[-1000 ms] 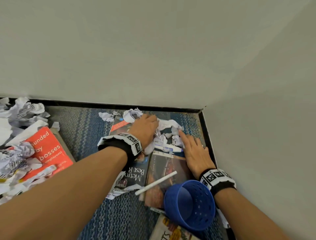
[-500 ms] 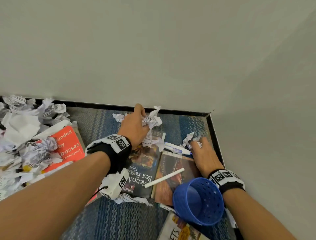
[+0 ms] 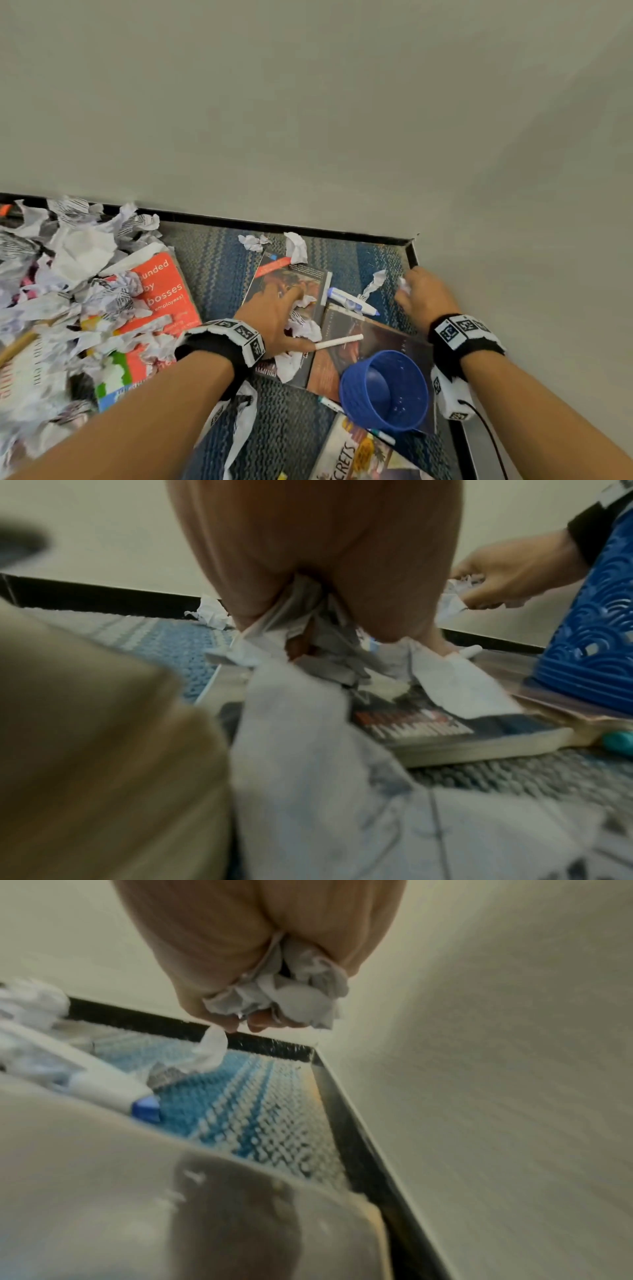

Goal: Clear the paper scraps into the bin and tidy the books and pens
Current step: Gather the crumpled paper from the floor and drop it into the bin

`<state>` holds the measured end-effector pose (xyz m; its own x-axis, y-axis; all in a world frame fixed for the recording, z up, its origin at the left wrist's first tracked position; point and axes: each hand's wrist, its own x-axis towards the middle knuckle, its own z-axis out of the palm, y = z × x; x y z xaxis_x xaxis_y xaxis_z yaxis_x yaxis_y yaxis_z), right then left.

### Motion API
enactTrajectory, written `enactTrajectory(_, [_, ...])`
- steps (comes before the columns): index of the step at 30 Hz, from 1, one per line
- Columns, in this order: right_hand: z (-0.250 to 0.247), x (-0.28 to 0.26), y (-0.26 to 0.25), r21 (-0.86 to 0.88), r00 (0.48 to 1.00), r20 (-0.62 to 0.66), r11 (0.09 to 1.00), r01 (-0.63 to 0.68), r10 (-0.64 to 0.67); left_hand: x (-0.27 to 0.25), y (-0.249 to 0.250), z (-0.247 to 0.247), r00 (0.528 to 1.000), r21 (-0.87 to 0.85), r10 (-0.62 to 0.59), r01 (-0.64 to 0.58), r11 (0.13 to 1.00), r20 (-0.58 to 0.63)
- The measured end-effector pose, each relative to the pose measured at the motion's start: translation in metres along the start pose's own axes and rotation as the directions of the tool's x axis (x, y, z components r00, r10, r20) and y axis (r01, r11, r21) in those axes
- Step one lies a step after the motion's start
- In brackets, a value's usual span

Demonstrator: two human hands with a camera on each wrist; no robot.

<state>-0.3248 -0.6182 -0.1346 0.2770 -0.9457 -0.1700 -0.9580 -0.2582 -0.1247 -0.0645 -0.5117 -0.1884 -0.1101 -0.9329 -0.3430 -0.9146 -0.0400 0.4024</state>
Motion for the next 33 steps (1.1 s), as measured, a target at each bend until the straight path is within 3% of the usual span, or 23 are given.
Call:
enactTrajectory(3, [-0.004, 0.006, -0.014, 0.027, 0.996, 0.092, 1.000, 0.014, -0.016, 0.003, -0.001, 0.001, 1.000, 0.061, -0.018, 0.017, 0.998, 0.010])
enactTrajectory(6, [0.005, 0.014, -0.028, -0.121, 0.953, 0.290, 0.985, 0.124, -0.084, 0.004, -0.004, 0.002, 1.000, 0.089, -0.004, 0.003, 0.996, 0.015])
enactTrajectory(11, [0.016, 0.017, -0.029, -0.300, 0.943, 0.328, 0.942, 0.154, -0.050, 0.007, -0.006, 0.005, 1.000, 0.089, -0.016, 0.017, 0.996, -0.014])
enactTrajectory(17, [-0.007, -0.010, -0.011, -0.159, 0.971, 0.195, 0.972, 0.173, -0.141, 0.002, 0.002, -0.009, 0.998, 0.062, -0.054, 0.053, 0.997, 0.011])
enactTrajectory(21, [-0.044, -0.025, -0.022, -0.062, 0.996, 0.038, 0.994, 0.086, -0.083, -0.016, -0.006, -0.029, 0.981, -0.049, -0.195, 0.196, 0.979, 0.017])
enactTrajectory(24, [-0.077, -0.037, -0.055, 0.054, 0.992, -0.021, 0.990, 0.128, -0.127, -0.040, -0.022, -0.041, 0.963, -0.051, -0.269, 0.268, 0.962, -0.017])
enactTrajectory(28, [-0.101, -0.061, -0.132, 0.079, 0.947, 0.117, 0.953, 0.291, -0.299, -0.065, -0.025, -0.059, 0.973, -0.144, -0.228, 0.221, 0.964, -0.030])
enactTrajectory(31, [-0.087, -0.079, -0.189, 0.012, 0.909, 0.142, 0.919, 0.395, -0.393, -0.082, -0.022, -0.077, 0.986, -0.157, -0.154, 0.143, 0.977, -0.063])
enactTrajectory(33, [-0.063, -0.093, -0.214, 0.043, 0.913, 0.154, 0.926, 0.376, -0.378, -0.097, -0.024, -0.088, 0.988, -0.176, -0.124, 0.106, 0.979, -0.094])
